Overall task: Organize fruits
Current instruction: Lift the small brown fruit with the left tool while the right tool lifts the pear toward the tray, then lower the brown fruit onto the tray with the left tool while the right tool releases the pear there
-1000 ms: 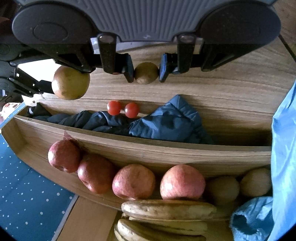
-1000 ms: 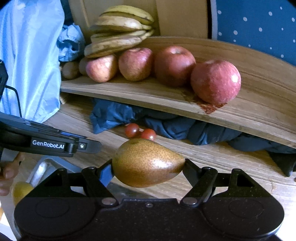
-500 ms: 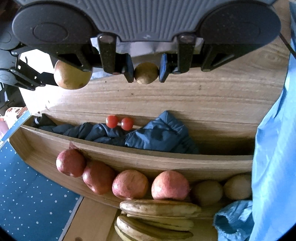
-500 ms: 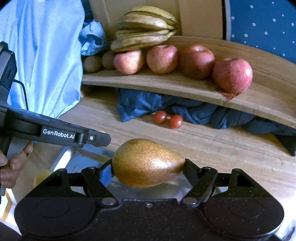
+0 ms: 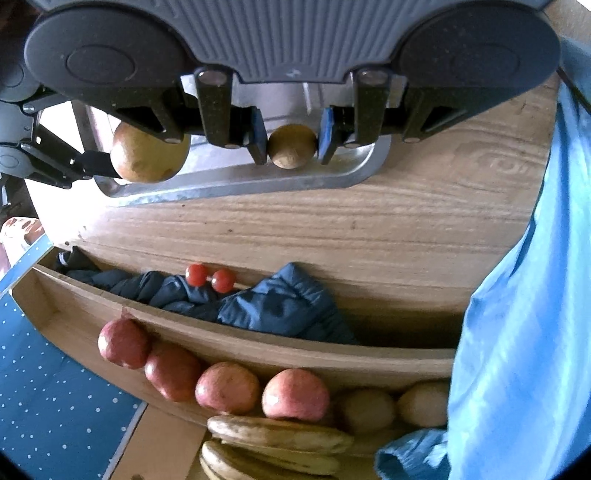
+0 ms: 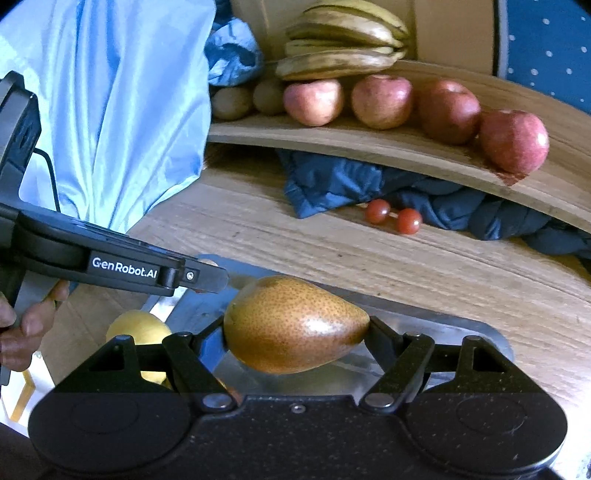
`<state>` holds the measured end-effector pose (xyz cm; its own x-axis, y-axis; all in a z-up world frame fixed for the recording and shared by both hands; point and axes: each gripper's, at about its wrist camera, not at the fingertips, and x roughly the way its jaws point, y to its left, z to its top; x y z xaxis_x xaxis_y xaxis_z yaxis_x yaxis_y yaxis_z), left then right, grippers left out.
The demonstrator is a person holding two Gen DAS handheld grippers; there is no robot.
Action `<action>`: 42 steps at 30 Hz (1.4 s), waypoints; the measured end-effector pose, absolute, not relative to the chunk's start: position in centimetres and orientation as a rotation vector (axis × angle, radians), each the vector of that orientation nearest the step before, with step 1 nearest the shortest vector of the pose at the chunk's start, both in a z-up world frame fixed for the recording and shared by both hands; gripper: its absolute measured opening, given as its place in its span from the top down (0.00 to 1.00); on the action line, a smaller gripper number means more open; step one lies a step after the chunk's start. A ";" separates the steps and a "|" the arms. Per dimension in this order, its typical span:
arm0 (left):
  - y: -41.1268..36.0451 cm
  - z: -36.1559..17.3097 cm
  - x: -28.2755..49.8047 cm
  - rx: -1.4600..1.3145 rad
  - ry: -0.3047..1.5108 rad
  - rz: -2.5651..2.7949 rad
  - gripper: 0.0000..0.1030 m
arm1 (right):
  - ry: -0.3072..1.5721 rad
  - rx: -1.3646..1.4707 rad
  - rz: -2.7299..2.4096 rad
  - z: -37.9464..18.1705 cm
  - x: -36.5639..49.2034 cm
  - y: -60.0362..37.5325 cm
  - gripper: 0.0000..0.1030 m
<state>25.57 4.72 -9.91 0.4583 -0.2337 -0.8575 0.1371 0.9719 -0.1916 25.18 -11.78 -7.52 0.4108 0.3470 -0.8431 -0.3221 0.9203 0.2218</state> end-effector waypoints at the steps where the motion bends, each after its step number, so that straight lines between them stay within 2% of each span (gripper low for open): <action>1: 4.9 -10.0 25.4 -0.100 1.074 -0.227 0.69 | 1.070 0.025 0.424 -7.6 25.1 -11.6 0.24; 32: 6.2 -10.9 24.7 -0.039 1.142 -0.286 0.69 | 1.130 -0.004 0.362 -9.6 23.4 -8.8 0.24; 42: 6.2 -10.7 24.2 0.003 1.125 -0.343 0.65 | 1.130 0.010 0.313 -9.8 23.1 -8.7 0.23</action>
<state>24.24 6.18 -10.72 0.3842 -0.2676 -0.8836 0.2703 0.9477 -0.1695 23.09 -8.74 -9.79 0.3875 0.2505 -0.8872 -0.2408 0.9565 0.1648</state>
